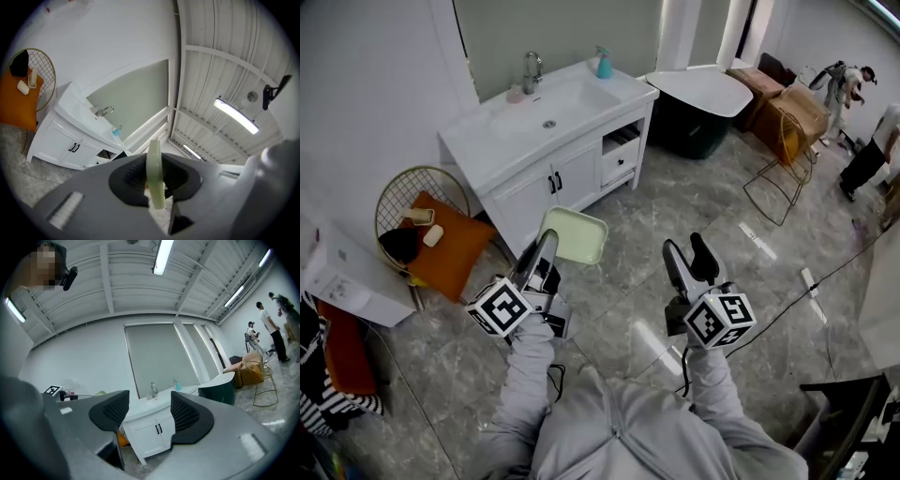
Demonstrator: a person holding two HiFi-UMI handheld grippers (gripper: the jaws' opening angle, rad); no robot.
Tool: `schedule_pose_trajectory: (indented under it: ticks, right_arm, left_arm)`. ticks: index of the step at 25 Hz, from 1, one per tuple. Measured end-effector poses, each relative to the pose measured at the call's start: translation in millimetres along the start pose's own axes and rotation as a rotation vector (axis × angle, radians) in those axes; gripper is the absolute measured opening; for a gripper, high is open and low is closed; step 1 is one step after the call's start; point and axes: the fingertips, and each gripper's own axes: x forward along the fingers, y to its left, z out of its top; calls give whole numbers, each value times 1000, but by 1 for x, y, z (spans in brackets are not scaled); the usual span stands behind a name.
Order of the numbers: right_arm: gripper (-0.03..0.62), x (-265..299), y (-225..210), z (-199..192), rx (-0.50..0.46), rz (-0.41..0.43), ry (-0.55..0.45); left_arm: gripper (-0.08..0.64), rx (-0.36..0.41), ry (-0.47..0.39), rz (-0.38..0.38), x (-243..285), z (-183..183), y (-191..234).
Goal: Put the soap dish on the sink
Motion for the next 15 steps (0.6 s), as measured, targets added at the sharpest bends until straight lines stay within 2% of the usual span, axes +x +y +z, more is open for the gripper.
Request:
schedule_pose_trajectory:
  ticks: [7, 11, 15]
  right_arm:
    - [276, 12, 6, 0, 28, 12, -16]
    - [276, 21, 10, -5, 23, 4, -8]
    - [276, 34, 16, -13, 19, -10, 1]
  left_arm:
    - [110, -56, 3, -16, 5, 2, 10]
    - [109, -36, -2, -4, 6, 12, 26]
    - [107, -54, 12, -10, 12, 17, 43]
